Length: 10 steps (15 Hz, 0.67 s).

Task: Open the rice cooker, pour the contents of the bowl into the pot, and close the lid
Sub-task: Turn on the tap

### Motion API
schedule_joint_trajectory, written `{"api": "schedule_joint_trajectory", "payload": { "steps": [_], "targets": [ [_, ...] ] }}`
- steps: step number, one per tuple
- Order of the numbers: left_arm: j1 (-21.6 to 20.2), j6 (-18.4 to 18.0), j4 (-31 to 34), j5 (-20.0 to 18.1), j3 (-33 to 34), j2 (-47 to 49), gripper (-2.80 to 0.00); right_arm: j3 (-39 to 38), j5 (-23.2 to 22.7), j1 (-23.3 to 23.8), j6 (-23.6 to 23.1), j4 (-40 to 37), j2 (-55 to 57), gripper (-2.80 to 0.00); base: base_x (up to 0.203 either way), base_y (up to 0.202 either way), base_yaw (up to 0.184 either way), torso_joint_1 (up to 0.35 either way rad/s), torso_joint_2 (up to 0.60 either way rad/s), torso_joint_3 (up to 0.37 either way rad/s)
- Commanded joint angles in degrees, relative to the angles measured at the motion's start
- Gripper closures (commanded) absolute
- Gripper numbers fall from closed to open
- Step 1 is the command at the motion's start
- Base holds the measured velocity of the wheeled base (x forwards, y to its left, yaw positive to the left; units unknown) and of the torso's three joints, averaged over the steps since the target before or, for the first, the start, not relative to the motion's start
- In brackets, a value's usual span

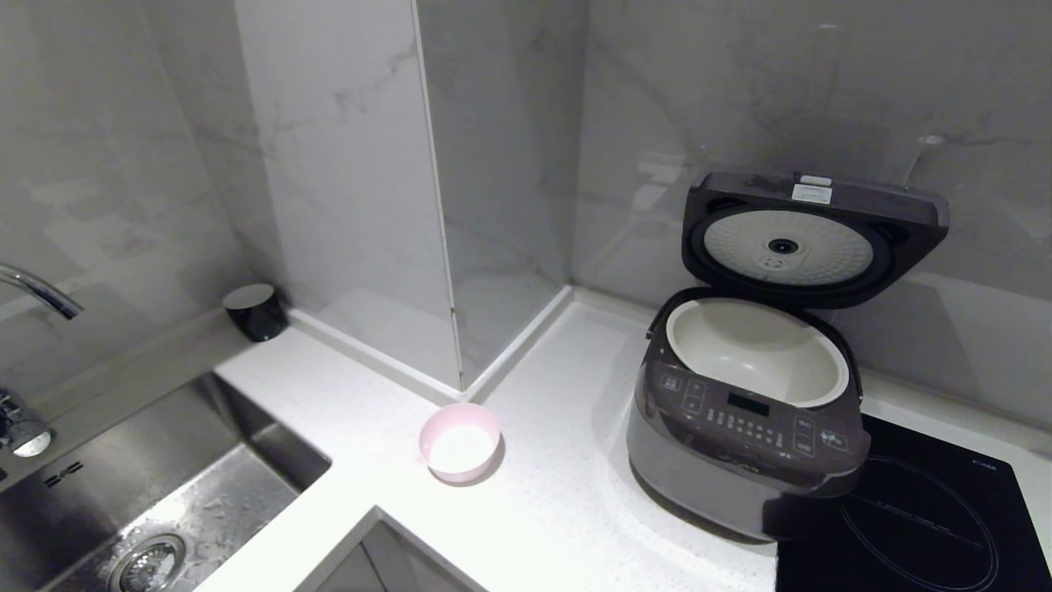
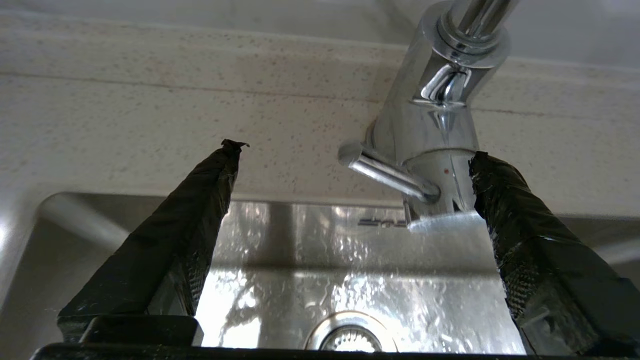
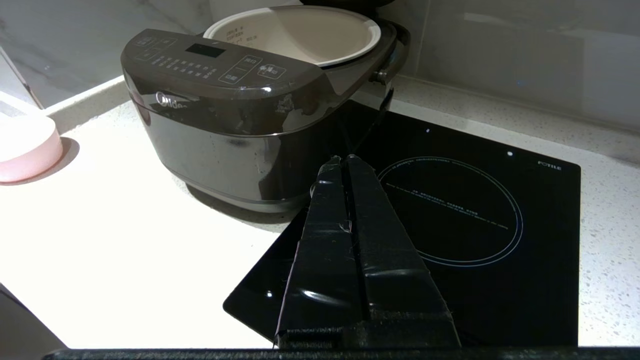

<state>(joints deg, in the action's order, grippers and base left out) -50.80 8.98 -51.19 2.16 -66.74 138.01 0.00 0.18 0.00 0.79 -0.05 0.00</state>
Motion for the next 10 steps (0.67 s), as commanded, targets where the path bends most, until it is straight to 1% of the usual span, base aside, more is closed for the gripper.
{"api": "schedule_joint_trajectory", "payload": {
  "steps": [1, 2, 3, 10],
  "targets": [
    [0.1, 0.1, -0.3, 0.1, -1.1, 1.8, -2.8, 0.0, 0.0, 0.0, 0.0, 0.0, 0.0, 0.0, 0.0, 0.0, 0.0, 0.0, 0.0, 0.0],
    [0.1, 0.1, -0.3, 0.3, -1.2, 2.0, -2.8, 0.0, 0.0, 0.0, 0.0, 0.0, 0.0, 0.0, 0.0, 0.0, 0.0, 0.0, 0.0, 0.0],
    [0.1, 0.1, -0.3, 0.3, -1.4, 2.0, 0.0, 0.0, 0.0, 0.0, 0.0, 0.0, 0.0, 0.0, 0.0, 0.0, 0.0, 0.0, 0.0, 0.0],
    [0.1, 0.1, -0.3, 0.3, -1.6, 2.1, 0.0, 0.0, 0.0, 0.0, 0.0, 0.0, 0.0, 0.0, 0.0, 0.0, 0.0, 0.0, 0.0, 0.0]
  ]
}}
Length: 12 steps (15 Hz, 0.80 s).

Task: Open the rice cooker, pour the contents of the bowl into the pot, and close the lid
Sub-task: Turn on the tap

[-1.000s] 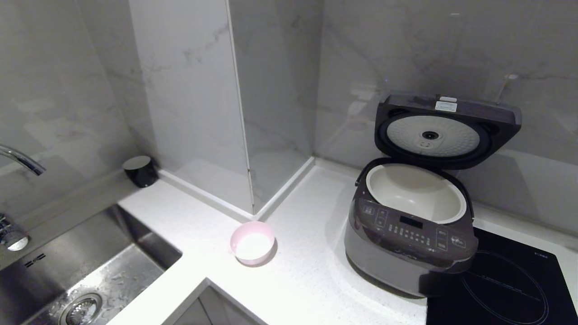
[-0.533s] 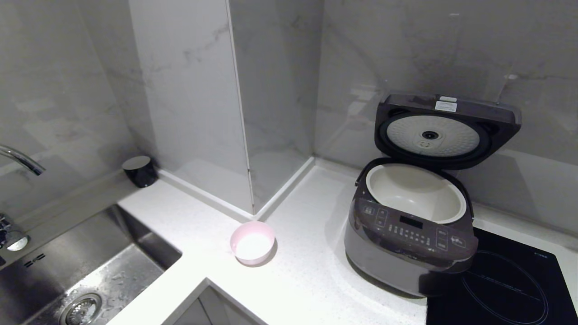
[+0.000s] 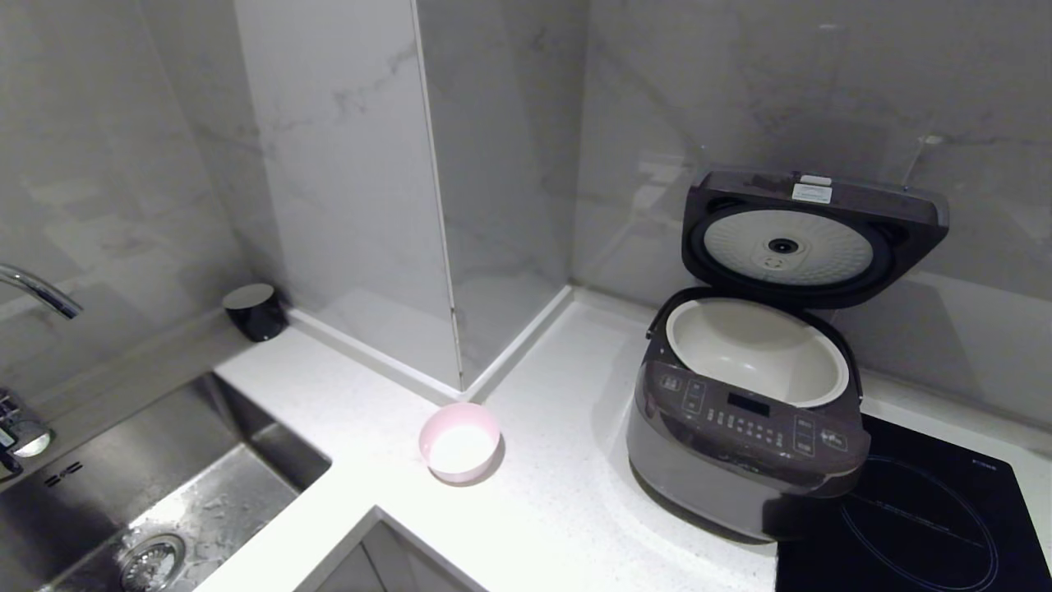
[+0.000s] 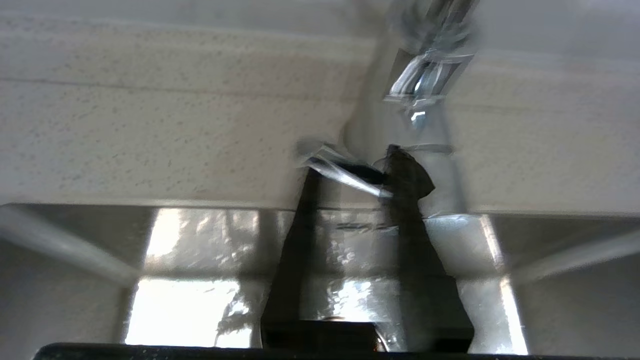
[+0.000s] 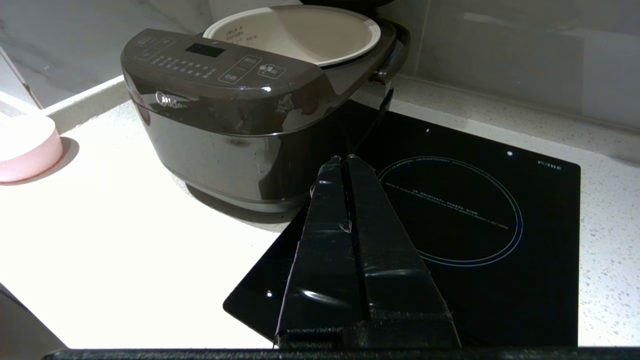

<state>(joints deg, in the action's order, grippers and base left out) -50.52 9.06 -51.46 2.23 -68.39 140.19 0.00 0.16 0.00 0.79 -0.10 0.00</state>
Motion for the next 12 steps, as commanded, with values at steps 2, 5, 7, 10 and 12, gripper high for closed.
{"api": "schedule_joint_trajectory", "payload": {
  "steps": [2, 5, 7, 10, 12],
  "targets": [
    [-0.2, 0.0, 0.0, 0.3, 0.1, -0.1, 0.0, 0.0, 0.0, 0.0, 0.0, 0.0, 0.0, 0.0, 0.0, 0.0, 0.0, 0.0, 0.0, 0.0],
    [-0.2, 0.0, 0.0, 0.3, 0.3, -0.1, 0.0, 0.0, 0.0, 0.0, 0.0, 0.0, 0.0, 0.0, 0.0, 0.0, 0.0, 0.0, 0.0, 0.0],
    [-0.3, 0.0, 0.0, 0.3, 0.7, -0.2, 0.0, 0.0, 0.0, 0.0, 0.0, 0.1, 0.0, 0.0, 0.0, 0.0, 0.0, 0.0, 0.0, 0.0],
    [-0.3, -0.1, 0.0, 0.3, 2.1, -0.8, 0.0, 0.0, 0.0, 0.0, 0.0, 0.0, 0.0, 0.0, 0.0, 0.0, 0.0, 0.0, 0.0, 0.0],
    [-0.2, -0.3, 0.0, 0.3, 3.1, -1.0, 0.0, 0.0, 0.0, 0.0, 0.0, 0.1, 0.0, 0.0, 0.0, 0.0, 0.0, 0.0, 0.0, 0.0]
  ]
}}
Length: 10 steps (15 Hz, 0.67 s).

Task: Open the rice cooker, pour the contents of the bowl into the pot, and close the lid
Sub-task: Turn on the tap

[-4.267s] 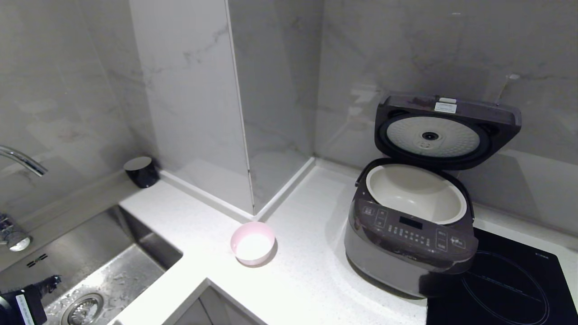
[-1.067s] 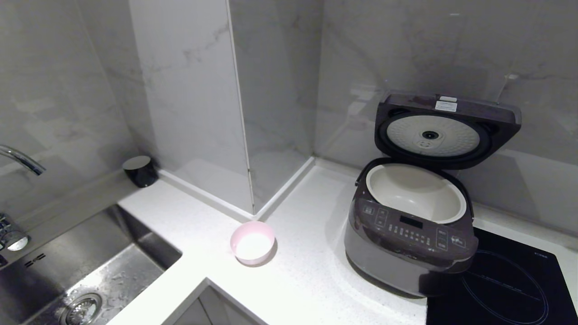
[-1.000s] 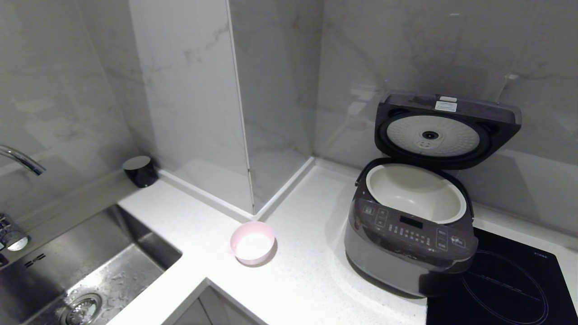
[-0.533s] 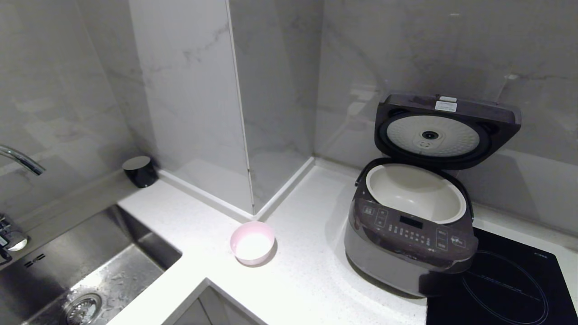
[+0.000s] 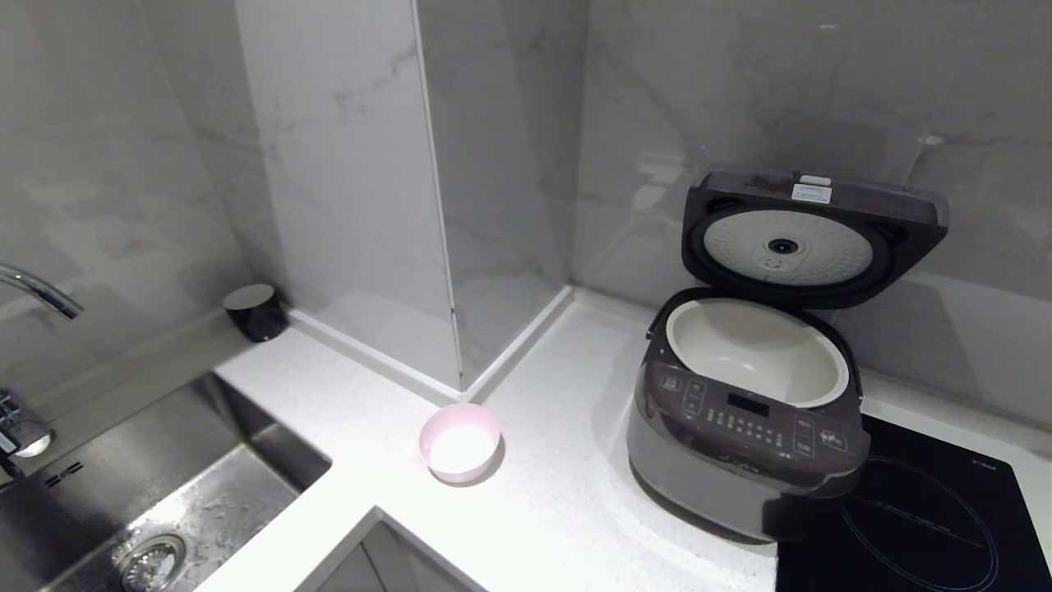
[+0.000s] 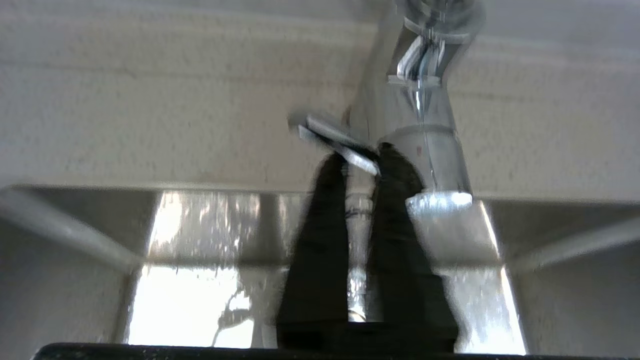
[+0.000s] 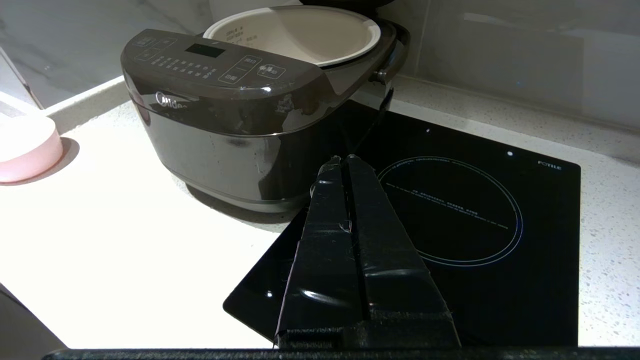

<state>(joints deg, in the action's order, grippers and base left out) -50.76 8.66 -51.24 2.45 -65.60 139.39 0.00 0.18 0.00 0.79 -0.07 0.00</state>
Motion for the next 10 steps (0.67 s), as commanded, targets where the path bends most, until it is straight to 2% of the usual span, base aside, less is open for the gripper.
{"api": "schedule_joint_trajectory", "payload": {
  "steps": [1, 10],
  "targets": [
    [0.0, 0.1, -0.3, 0.1, 0.3, -0.2, 0.0, 0.0, 0.0, 0.0, 0.0, 0.1, 0.0, 0.0, 0.0, 0.0, 0.0, 0.0, 0.0, 0.0],
    [0.0, 0.5, -0.3, -0.1, 0.8, -1.1, 0.0, 0.0, 0.0, 0.0, 0.0, 0.0, 0.0, 0.0, 0.0, 0.0, 0.0, 0.0, 0.0, 0.0]
  ]
}}
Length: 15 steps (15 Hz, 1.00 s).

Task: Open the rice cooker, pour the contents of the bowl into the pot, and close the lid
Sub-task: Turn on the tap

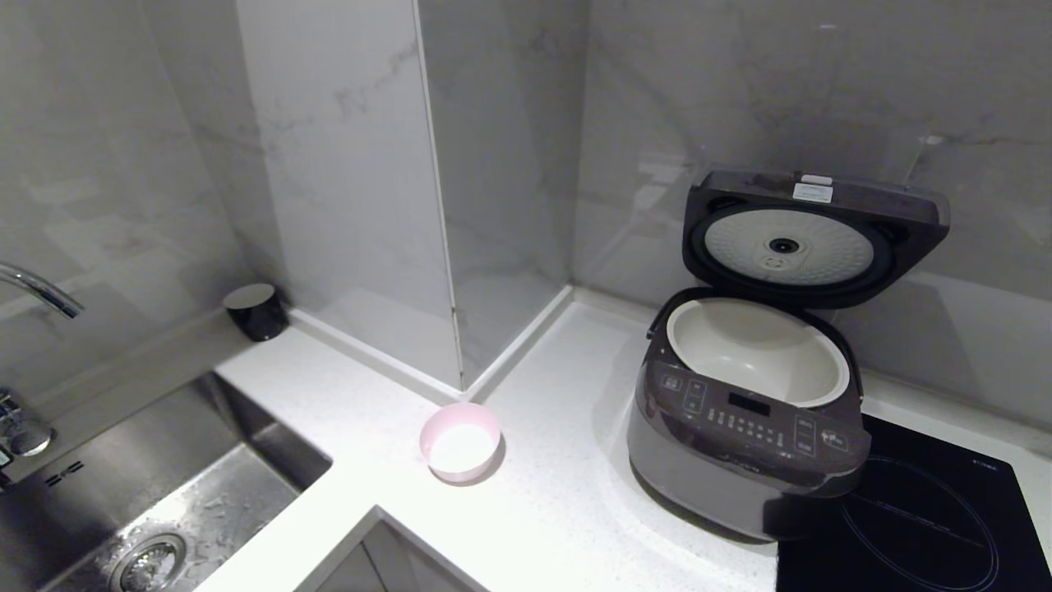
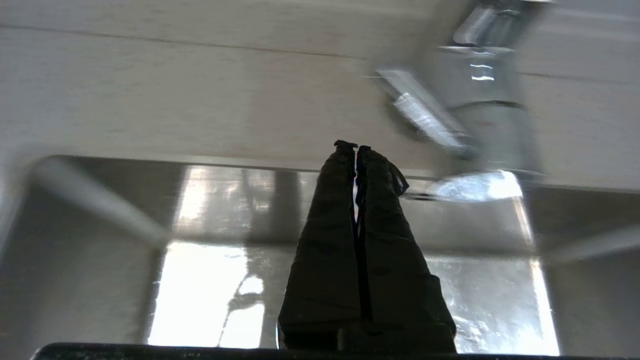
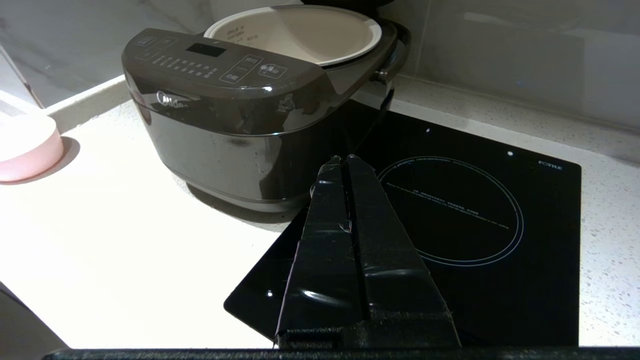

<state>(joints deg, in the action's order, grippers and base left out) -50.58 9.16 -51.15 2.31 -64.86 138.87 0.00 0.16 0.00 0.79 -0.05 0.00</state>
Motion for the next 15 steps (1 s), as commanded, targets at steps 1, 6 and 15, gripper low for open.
{"api": "schedule_joint_trajectory", "payload": {
  "steps": [1, 6, 15],
  "targets": [
    [-0.2, 0.2, -0.4, -0.3, 1.0, -1.6, 0.0, 0.0, 0.0, 0.0, 0.0, 0.0, 0.0, 0.0, 0.0, 0.0, 0.0, 0.0, 0.0, 0.0],
    [0.8, 0.5, -0.4, -1.4, 3.5, -3.2, -2.8, 0.0, 0.0, 0.0, 0.0, 0.0, 0.0, 0.0, 0.0, 0.0, 0.0, 0.0, 0.0, 0.0],
    [1.1, 3.6, 0.3, -0.6, -4.0, 1.0, -2.8, 0.0, 0.0, 0.0, 0.0, 0.0, 0.0, 0.0, 0.0, 0.0, 0.0, 0.0, 0.0, 0.0]
  ]
}}
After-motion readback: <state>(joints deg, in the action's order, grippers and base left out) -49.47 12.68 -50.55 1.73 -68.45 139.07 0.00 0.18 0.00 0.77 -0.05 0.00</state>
